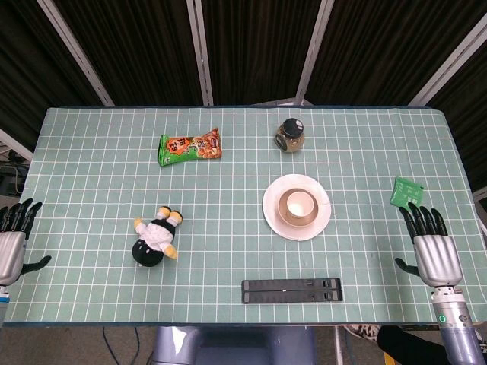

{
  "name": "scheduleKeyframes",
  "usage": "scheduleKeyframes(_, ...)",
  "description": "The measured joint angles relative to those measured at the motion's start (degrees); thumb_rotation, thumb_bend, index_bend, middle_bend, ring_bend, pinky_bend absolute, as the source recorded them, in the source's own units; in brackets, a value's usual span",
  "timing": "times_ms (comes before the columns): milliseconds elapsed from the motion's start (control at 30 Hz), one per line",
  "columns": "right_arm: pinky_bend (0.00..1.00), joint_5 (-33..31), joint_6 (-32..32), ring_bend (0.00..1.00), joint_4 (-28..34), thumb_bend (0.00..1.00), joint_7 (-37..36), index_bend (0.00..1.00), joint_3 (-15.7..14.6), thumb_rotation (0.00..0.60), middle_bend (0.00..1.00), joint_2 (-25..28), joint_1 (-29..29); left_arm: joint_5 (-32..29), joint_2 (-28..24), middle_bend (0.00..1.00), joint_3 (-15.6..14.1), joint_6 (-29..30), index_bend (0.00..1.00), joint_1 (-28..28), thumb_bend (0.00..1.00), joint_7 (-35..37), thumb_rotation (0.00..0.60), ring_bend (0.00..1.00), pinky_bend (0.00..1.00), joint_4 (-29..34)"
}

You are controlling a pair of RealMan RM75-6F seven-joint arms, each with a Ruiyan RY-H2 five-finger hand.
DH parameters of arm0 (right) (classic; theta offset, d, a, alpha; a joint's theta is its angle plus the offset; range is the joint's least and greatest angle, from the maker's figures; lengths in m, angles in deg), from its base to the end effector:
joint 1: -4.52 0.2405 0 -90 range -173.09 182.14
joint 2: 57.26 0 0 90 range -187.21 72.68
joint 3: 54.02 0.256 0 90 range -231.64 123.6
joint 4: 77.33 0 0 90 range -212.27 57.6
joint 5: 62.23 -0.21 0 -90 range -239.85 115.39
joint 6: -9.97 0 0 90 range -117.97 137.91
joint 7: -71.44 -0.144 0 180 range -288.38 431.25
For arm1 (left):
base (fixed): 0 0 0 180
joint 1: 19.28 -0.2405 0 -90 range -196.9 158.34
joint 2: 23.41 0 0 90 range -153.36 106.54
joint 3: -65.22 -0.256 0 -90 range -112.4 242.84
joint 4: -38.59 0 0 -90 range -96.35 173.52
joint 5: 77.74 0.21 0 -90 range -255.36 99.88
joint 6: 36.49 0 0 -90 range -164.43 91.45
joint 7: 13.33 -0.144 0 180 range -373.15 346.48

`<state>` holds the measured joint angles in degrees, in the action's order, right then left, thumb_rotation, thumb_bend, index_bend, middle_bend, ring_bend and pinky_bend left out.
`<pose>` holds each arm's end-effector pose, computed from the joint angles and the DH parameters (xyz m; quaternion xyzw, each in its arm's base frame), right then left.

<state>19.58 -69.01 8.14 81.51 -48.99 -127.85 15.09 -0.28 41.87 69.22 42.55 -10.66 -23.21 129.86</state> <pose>-0.3165 -0.2218 0.1291 0.6340 -0.3414 0.3330 0.6088 -0.3238 0.2051 0.1513 -0.6096 -0.3776 -0.3091 0.6247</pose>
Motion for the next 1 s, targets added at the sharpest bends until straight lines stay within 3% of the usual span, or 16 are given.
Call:
scheduleKeyframes(433,0.0,2.53,0.05,0.0,1.67,0.06,-0.96,0.0,0.65,0.6,0.0,-1.33,1.97,-0.39,-0.14,0.0,0.24,-0.1,0.0,-0.04,0.0,0.82,0.6,0.0,0.0,-0.22)
scheduleKeyframes(600,0.0,3.23,2.27,0.0,2.97,0.1,1.27,0.26,2.29,0.6,0.02,-4.12,5.62,-0.64,-0.41,0.0,0.38,-0.22,0.0,-0.07,0.0,1.67,0.6,0.0,0.0,-0.31)
scheduleKeyframes(1000,0.0,-3.01,10.35,0.0,1.61,0.16,11.25,0.39,7.39,0.6,0.13,-15.53,15.28,-0.05,-1.15,0.0,0.4,-0.31,0.0,-0.07,0.0,3.54,0.6,0.0,0.0,-0.01)
